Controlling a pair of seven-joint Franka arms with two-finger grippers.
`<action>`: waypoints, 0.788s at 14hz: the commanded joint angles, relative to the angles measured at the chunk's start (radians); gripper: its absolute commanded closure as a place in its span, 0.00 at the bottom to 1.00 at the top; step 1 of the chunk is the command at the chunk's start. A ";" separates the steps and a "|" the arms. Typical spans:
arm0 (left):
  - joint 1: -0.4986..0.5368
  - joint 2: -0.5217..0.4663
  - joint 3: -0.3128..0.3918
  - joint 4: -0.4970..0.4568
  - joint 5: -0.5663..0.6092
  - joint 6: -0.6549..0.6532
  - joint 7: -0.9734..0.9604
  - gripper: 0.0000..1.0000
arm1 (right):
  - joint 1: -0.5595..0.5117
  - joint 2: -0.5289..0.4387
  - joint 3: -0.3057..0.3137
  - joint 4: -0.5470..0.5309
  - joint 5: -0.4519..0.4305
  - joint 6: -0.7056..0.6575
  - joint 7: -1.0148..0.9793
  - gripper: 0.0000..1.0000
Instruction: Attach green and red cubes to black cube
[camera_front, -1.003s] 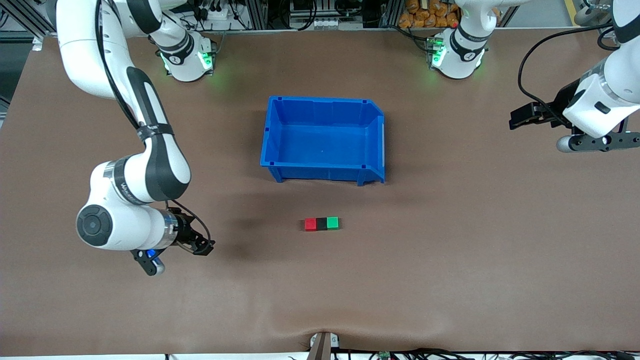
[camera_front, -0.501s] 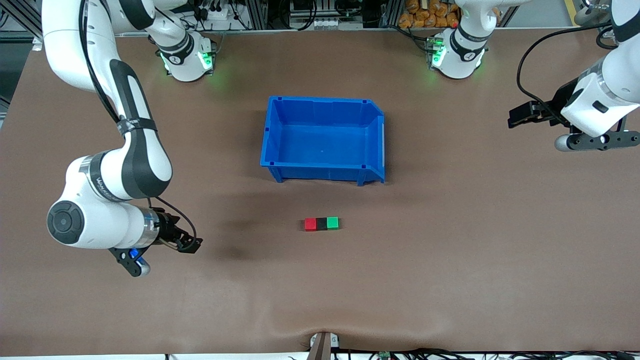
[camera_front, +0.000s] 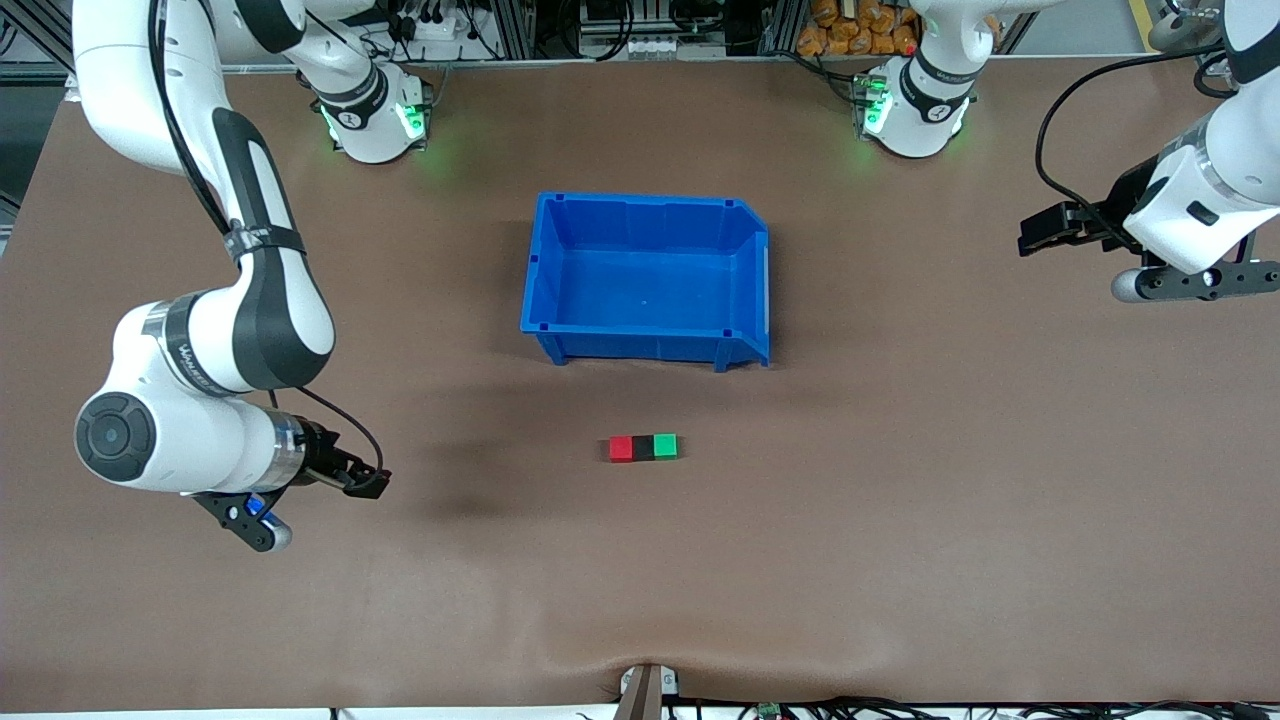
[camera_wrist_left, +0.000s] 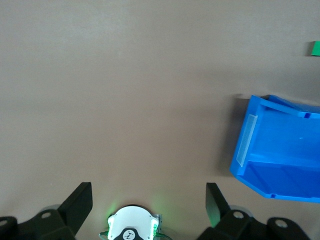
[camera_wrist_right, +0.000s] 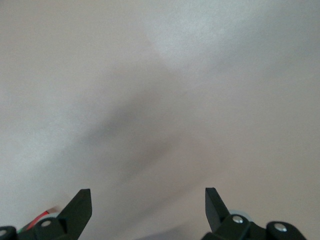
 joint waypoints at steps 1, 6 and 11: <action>-0.002 0.001 -0.006 0.019 0.023 -0.006 -0.009 0.00 | -0.036 -0.041 0.016 -0.024 -0.016 -0.032 -0.081 0.00; -0.003 0.004 -0.006 0.020 0.023 -0.002 -0.008 0.00 | -0.062 -0.072 0.017 -0.026 -0.047 -0.058 -0.169 0.00; -0.005 0.013 -0.006 0.020 0.021 -0.002 -0.001 0.00 | -0.085 -0.089 0.016 -0.027 -0.064 -0.080 -0.253 0.00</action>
